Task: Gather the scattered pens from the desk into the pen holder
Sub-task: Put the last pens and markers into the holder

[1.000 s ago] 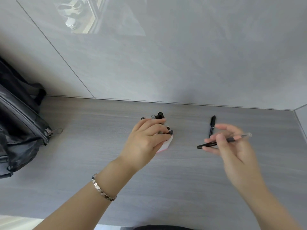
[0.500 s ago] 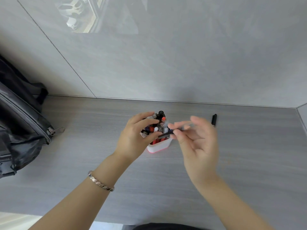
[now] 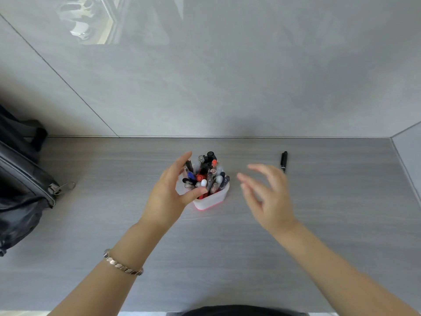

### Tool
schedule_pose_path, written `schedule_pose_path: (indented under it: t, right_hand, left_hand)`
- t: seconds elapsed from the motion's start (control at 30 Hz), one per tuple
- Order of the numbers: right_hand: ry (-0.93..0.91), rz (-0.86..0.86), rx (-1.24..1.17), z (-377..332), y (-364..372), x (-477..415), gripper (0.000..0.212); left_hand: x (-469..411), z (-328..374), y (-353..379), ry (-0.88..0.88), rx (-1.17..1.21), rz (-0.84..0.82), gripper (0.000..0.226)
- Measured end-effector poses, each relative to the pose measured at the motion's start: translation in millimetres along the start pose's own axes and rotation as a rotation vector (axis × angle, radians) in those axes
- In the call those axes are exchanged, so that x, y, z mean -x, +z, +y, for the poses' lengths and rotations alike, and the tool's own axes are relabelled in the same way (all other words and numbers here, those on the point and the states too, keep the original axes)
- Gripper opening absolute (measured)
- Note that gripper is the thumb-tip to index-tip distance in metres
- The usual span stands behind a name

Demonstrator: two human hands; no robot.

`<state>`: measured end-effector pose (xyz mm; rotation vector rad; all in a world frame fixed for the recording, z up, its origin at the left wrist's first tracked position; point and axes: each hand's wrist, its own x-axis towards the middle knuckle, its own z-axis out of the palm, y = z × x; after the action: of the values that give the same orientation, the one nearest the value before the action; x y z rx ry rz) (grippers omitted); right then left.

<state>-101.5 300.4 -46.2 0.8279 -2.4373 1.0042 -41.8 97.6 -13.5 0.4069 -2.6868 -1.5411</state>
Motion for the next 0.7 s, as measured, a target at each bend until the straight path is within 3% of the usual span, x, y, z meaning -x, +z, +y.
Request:
schedule_pose_path:
  t: [0.1,0.2,0.23,0.43,0.57,0.7]
  right_hand:
    - [0.391,-0.061,0.126,46,-4,-18,0.029]
    - [0.892,-0.346,0.222,83,2,-30,0.056]
    - [0.979,-0.404,0.231,90,4,-32,0.060]
    - [0.905,-0.458,0.254,100,11,-38,0.056]
    - [0.866,-0.301,-0.239,58,-12,-45,0.059]
    - [0.624,-0.128,-0.713,-14,-50,-39,0.040]
  left_hand:
    - [-6,2,2,0.001,-0.077,0.029,0.064]
    - [-6,2,4,0.024,-0.131,0.027,0.062]
    - [-6,2,4,0.023,-0.139,0.030,0.062]
    - [-7,5,2,-0.028,-0.127,0.031,0.062]
    - [-8,4,1,-0.014,-0.134,0.031,0.062]
    - [-7,5,3,-0.027,-0.147,0.047,0.062]
